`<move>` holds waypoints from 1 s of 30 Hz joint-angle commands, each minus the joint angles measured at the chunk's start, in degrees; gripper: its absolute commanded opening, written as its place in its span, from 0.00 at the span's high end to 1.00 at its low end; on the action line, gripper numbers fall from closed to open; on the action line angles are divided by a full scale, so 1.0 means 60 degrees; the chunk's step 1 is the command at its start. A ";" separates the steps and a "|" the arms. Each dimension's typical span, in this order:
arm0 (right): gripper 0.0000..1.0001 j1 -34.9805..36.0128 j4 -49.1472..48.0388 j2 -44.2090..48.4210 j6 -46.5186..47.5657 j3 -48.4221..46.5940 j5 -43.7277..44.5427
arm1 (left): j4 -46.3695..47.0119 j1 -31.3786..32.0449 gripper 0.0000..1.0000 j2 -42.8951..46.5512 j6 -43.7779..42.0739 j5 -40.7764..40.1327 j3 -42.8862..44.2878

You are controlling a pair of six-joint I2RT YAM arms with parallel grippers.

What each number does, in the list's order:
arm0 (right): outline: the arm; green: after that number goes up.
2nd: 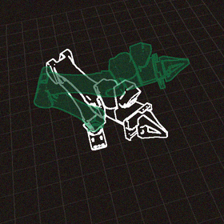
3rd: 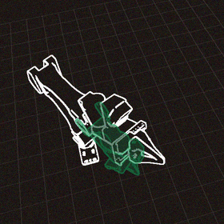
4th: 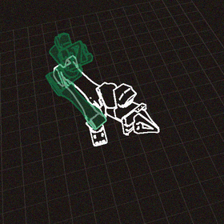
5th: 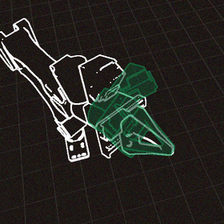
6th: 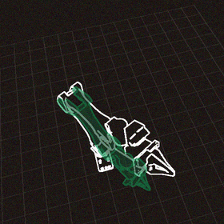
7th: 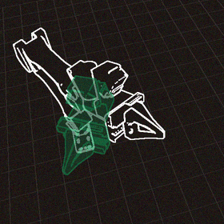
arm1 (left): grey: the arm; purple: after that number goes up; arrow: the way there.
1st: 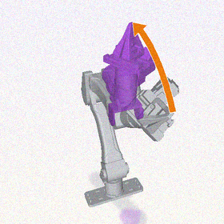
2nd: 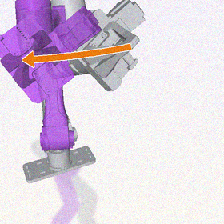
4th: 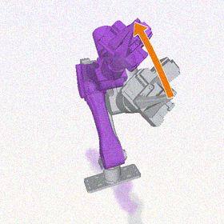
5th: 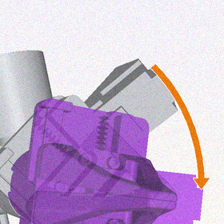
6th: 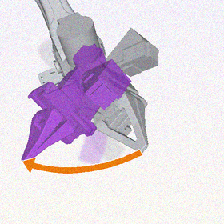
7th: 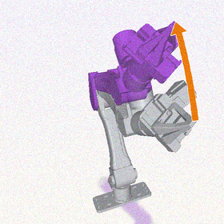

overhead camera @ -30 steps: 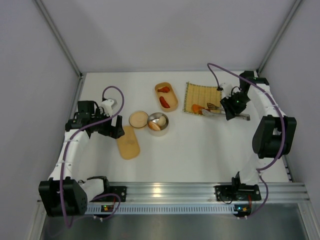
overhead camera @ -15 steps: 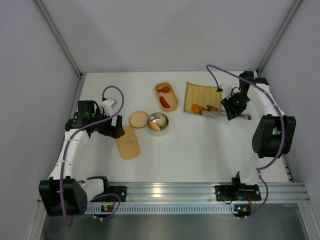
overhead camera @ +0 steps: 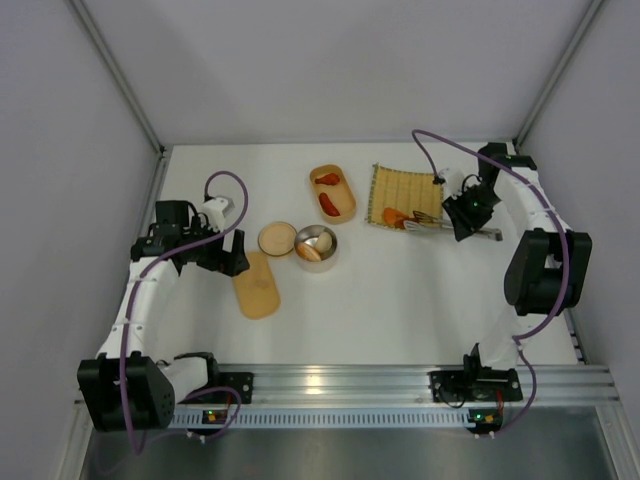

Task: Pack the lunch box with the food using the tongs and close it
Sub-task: Adjust the fake food on the plate.

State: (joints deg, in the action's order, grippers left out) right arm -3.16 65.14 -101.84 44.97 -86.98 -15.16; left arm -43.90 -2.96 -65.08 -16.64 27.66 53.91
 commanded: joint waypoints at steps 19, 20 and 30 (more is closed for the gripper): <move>1.00 -0.0411 0.0539 0.0377 -0.0200 -0.1294 -0.0828 | 0.0315 0.0010 0.02 0.0036 -0.0009 0.0165 0.0170; 1.00 -0.0426 0.0510 0.0377 -0.0200 -0.1309 -0.0857 | 0.0344 0.0010 0.02 0.0036 -0.0009 0.0180 0.0156; 1.00 -0.0514 0.0568 0.0260 -0.0215 -0.1426 -0.1062 | 0.0373 0.0010 0.02 0.0021 -0.0009 0.0136 0.0141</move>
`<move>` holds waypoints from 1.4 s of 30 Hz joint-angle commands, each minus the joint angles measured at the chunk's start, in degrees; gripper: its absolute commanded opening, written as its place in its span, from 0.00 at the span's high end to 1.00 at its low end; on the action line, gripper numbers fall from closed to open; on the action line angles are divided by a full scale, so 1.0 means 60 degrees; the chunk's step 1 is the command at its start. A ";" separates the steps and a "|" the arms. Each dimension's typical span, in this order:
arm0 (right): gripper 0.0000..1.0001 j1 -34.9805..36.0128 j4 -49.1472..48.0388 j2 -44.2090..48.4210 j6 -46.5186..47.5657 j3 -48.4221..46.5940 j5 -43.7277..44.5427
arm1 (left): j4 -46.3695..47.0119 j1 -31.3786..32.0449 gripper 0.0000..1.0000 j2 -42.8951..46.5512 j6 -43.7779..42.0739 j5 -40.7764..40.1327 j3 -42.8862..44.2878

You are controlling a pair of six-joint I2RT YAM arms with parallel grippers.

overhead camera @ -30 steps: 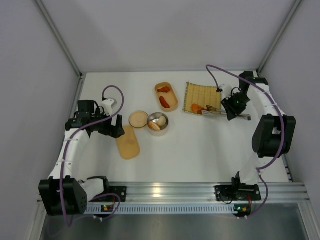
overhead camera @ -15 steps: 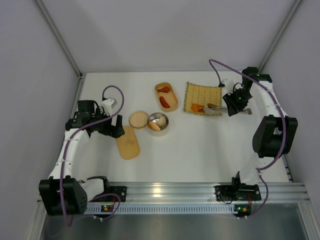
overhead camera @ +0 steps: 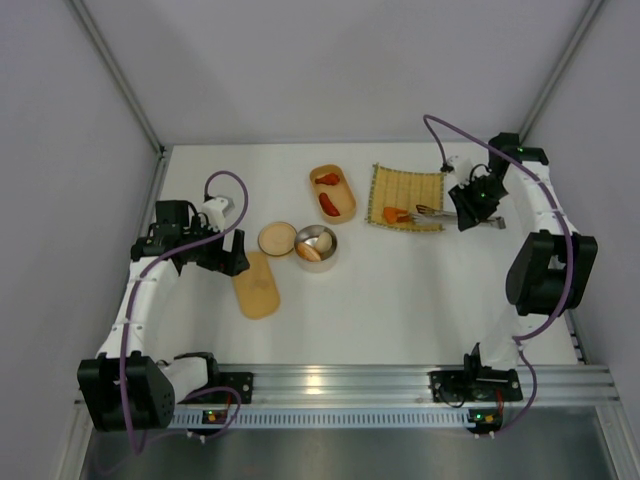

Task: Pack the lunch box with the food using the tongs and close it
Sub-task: Adjust the fake food on the plate.

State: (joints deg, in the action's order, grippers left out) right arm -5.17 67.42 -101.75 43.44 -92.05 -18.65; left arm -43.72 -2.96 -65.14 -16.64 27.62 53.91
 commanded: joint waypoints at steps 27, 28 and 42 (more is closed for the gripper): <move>1.00 -0.0779 0.0629 -0.0121 -0.0165 -0.1431 -0.1300 | 0.0403 0.0010 0.02 0.0018 -0.0009 0.0114 0.0112; 1.00 -0.0794 0.0643 -0.0121 -0.0165 -0.1445 -0.1315 | 0.0417 0.0025 0.02 0.0018 0.0005 0.0129 0.0112; 0.74 -0.0501 -0.0044 -0.0282 -0.1731 -0.1094 -0.1827 | 0.0491 -0.0004 0.02 -0.0026 0.0093 0.0261 0.0039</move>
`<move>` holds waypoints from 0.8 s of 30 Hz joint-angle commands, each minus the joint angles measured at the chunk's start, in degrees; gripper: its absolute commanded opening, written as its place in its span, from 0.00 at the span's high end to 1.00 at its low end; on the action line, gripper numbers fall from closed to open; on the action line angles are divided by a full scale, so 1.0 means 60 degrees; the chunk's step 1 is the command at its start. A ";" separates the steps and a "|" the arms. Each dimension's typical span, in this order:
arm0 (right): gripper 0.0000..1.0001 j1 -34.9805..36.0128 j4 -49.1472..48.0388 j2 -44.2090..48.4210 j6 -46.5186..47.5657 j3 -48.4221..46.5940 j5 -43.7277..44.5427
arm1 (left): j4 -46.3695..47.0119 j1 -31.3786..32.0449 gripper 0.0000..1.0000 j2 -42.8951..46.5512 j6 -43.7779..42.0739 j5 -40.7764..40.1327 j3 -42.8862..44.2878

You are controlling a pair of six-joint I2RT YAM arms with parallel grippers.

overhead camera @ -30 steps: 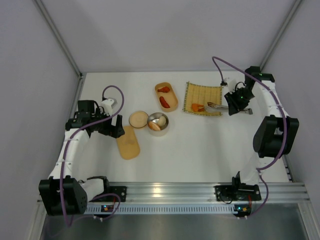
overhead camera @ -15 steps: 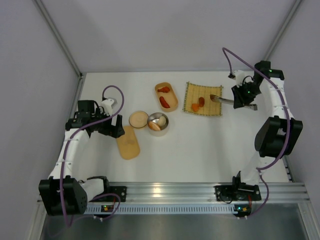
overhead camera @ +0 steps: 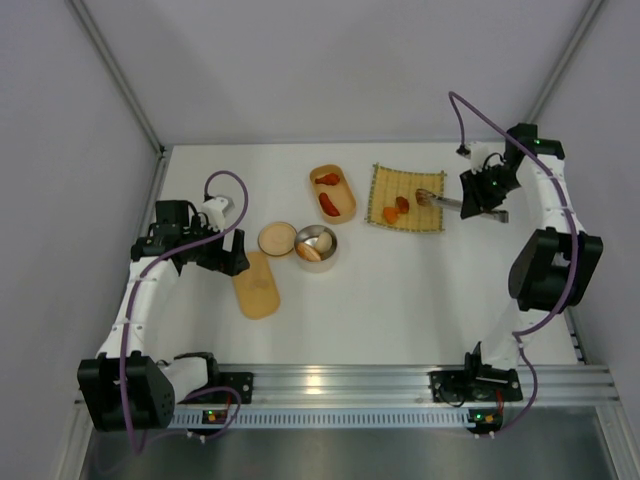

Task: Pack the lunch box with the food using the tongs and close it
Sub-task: Adjust the fake food on the plate.

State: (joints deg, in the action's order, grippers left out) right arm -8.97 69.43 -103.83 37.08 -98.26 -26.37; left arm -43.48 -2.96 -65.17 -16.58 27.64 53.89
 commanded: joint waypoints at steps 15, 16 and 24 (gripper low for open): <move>0.58 0.1275 -0.1551 -0.0419 -0.2693 0.0204 0.0147 | 0.0465 0.0010 0.02 0.0007 -0.0020 0.0125 -0.0075; 0.58 0.1276 -0.1639 -0.0463 -0.2795 0.0190 0.0162 | 0.0451 -0.0004 0.02 0.0021 -0.0035 0.0111 -0.0104; 0.58 0.1422 -0.2152 -0.0741 -0.3235 0.0175 0.0879 | 0.0539 0.0010 0.02 0.0007 -0.0049 0.0096 -0.0192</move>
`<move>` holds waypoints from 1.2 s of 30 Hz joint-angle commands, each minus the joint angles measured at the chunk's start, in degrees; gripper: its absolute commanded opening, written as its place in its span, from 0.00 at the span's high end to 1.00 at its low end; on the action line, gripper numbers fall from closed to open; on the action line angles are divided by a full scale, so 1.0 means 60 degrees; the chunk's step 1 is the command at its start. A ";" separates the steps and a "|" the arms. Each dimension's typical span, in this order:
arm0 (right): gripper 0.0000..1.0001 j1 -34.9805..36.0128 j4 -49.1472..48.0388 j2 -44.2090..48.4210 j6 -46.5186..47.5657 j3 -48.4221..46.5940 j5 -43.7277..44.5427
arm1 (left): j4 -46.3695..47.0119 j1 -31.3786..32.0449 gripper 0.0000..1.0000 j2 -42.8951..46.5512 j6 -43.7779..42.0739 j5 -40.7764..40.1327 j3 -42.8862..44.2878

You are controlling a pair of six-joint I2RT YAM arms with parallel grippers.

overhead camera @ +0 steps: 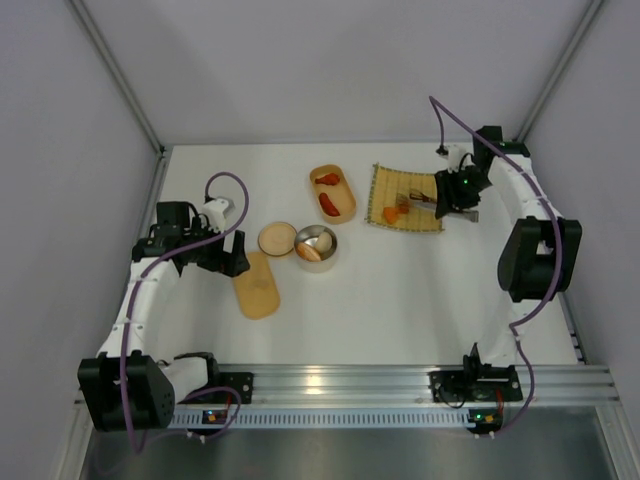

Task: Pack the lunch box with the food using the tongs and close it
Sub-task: Adjust the fake food on the plate.

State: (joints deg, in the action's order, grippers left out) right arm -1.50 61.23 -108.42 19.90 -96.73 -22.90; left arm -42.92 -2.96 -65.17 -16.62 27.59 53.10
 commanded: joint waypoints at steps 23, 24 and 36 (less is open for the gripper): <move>0.93 0.0557 -0.0142 0.0125 -0.0139 -0.0284 0.0519 | 0.0473 0.0010 0.02 0.0080 -0.0115 -0.0043 -0.0120; 0.95 0.0543 -0.0098 0.0169 -0.0066 -0.0386 0.0563 | 0.0473 0.0010 0.02 0.0094 -0.0130 -0.0072 -0.0134; 1.00 0.0849 -0.0156 0.1033 -0.0767 -0.1485 -0.0050 | 0.0634 0.0010 0.02 0.0197 -0.0013 -0.0132 -0.0266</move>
State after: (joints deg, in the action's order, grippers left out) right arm 1.45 60.69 -107.48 17.67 -101.41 -20.32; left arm -41.85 -2.96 -65.14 -16.64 26.50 51.90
